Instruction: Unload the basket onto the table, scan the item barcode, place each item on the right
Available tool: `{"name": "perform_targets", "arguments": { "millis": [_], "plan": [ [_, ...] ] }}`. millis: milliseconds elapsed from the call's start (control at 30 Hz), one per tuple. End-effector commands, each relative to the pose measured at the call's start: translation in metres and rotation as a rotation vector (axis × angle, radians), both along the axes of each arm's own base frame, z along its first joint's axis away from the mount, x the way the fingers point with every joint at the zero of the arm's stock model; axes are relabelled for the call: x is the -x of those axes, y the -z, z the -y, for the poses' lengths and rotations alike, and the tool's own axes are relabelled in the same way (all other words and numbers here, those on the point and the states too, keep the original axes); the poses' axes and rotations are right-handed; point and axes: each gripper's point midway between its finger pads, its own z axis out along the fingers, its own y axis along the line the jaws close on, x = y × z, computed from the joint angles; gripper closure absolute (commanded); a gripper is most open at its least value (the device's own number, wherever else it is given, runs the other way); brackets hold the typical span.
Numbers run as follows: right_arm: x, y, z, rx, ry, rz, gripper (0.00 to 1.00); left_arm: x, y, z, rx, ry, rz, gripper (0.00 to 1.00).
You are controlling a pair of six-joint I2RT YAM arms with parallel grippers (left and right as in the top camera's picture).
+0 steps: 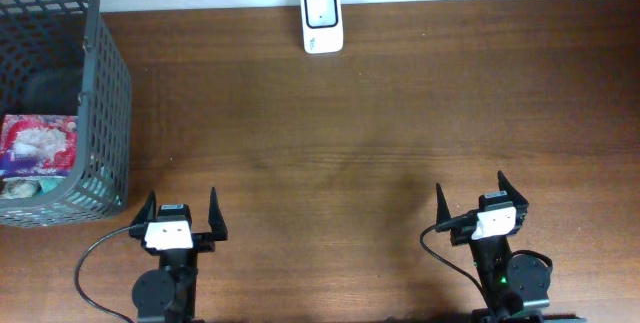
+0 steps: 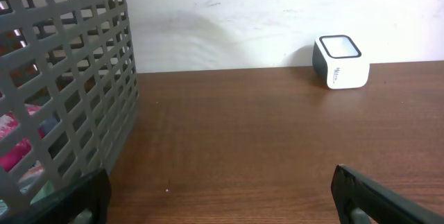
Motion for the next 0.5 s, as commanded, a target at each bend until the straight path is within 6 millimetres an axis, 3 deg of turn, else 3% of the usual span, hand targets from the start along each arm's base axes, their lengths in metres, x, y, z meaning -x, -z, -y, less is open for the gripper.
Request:
{"name": "perform_targets", "arguments": {
  "millis": [0,367,400,433,467],
  "plan": [
    [0.000,0.004,-0.001,-0.011,-0.003,-0.007,0.01,0.000,0.001,0.000,-0.016,0.001,-0.002,0.01],
    [0.000,0.004,-0.001,-0.011,-0.003,-0.007,0.01,0.000,0.000,0.000,-0.016,0.000,0.001,0.01],
    [0.000,0.004,-0.001,-0.011,-0.003,-0.007,0.01,0.000,-0.009,0.000,-0.015,0.004,0.040,0.01],
    [0.000,0.004,-0.001,-0.011,-0.003,-0.007,0.01,0.000,-0.014,0.017,0.019,0.098,0.059,0.01],
    [0.000,0.004,-0.001,-0.011,-0.003,-0.007,0.01,0.004,-0.027,0.048,0.024,0.283,0.111,0.01]
  ]
}}
